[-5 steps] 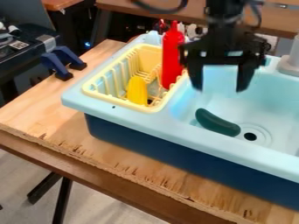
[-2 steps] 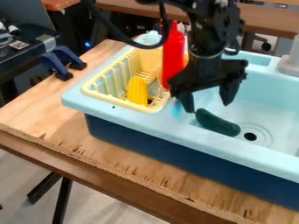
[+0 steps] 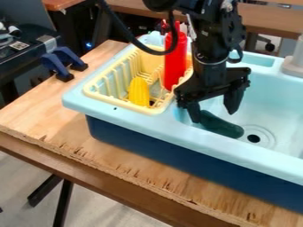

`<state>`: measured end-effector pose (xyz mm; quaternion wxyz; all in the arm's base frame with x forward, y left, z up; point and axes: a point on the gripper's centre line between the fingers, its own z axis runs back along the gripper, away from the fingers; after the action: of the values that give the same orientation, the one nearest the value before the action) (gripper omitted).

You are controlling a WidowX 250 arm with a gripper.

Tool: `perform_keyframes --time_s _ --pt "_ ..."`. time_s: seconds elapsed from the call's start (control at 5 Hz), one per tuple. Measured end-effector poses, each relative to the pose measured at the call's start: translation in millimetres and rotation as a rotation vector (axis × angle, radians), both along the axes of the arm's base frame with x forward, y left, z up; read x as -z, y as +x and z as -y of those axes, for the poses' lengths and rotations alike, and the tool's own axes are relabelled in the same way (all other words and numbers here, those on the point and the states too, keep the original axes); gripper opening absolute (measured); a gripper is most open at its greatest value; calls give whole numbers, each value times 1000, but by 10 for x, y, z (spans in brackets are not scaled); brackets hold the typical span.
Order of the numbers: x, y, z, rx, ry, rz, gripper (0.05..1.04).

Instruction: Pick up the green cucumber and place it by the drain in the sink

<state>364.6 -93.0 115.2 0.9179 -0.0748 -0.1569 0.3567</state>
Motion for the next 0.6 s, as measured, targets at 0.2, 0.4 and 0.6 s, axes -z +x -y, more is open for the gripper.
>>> perform_keyframes --time_s 0.2,0.4,0.6 --pt "107 26 45 -24 5 -108 999" --pt "226 24 56 -61 29 -200 999" --pt "297 -9 36 -61 65 -256 953"
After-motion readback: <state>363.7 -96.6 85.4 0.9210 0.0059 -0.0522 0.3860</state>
